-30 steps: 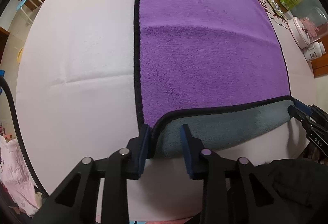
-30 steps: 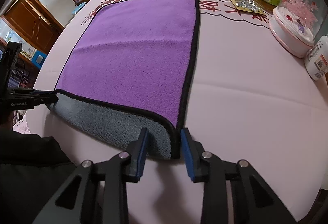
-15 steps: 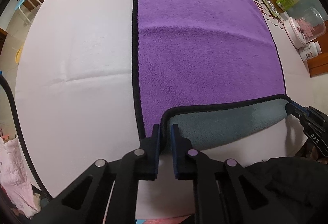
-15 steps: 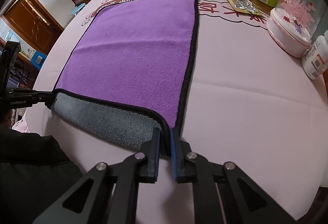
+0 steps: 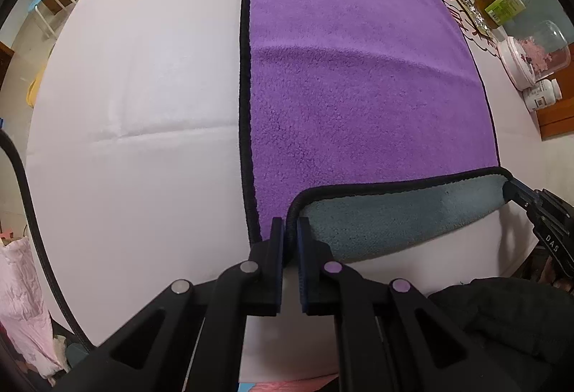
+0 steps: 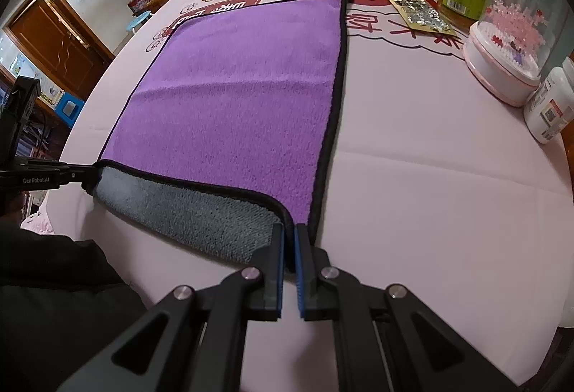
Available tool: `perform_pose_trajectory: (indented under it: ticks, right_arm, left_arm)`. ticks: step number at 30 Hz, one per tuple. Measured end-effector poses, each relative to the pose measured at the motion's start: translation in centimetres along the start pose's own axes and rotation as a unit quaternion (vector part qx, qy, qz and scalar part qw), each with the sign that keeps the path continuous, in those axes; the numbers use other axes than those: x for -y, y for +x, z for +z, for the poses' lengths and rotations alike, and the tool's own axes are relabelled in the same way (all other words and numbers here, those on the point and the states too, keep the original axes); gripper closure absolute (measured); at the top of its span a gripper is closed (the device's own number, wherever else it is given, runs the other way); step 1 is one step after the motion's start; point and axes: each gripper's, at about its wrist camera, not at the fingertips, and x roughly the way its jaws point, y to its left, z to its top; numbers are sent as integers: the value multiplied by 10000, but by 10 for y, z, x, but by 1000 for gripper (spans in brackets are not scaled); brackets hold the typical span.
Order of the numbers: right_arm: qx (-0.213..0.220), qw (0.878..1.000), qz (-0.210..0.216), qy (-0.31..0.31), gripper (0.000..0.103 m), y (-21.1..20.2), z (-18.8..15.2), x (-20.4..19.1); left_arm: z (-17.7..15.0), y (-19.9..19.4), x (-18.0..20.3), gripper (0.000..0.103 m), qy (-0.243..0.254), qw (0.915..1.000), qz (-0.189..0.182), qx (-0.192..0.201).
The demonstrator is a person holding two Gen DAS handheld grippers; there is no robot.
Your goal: Fold towel
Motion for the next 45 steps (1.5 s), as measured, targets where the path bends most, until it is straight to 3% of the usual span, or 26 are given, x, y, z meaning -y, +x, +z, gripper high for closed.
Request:
perform_pose_trajectory:
  ticks: [13,20,28,38,45]
  right_arm:
    - [428,9991,-46,-18,98,-26,22,-5]
    - [832,9965,-91,-32,98,-48,50,-4]
    - [1263,9918,-175,-96,98,-60,95,-3]
    - [1871,9814,-395,-149,98,-55,153,0]
    - [2256,9695,-872,-406,98,-31,183,-6]
  left_arm:
    - [19,-44,-3,98,200,9994,48,277]
    - [46,-82,0,98,340,9965,101,758]
    - [87,-106,0,98,180,9904,134,1365]
    - [135,-112,-2,98,-48,9719,446,2311]
    - [167,-90,-1,98,-222,9604,796,2660]
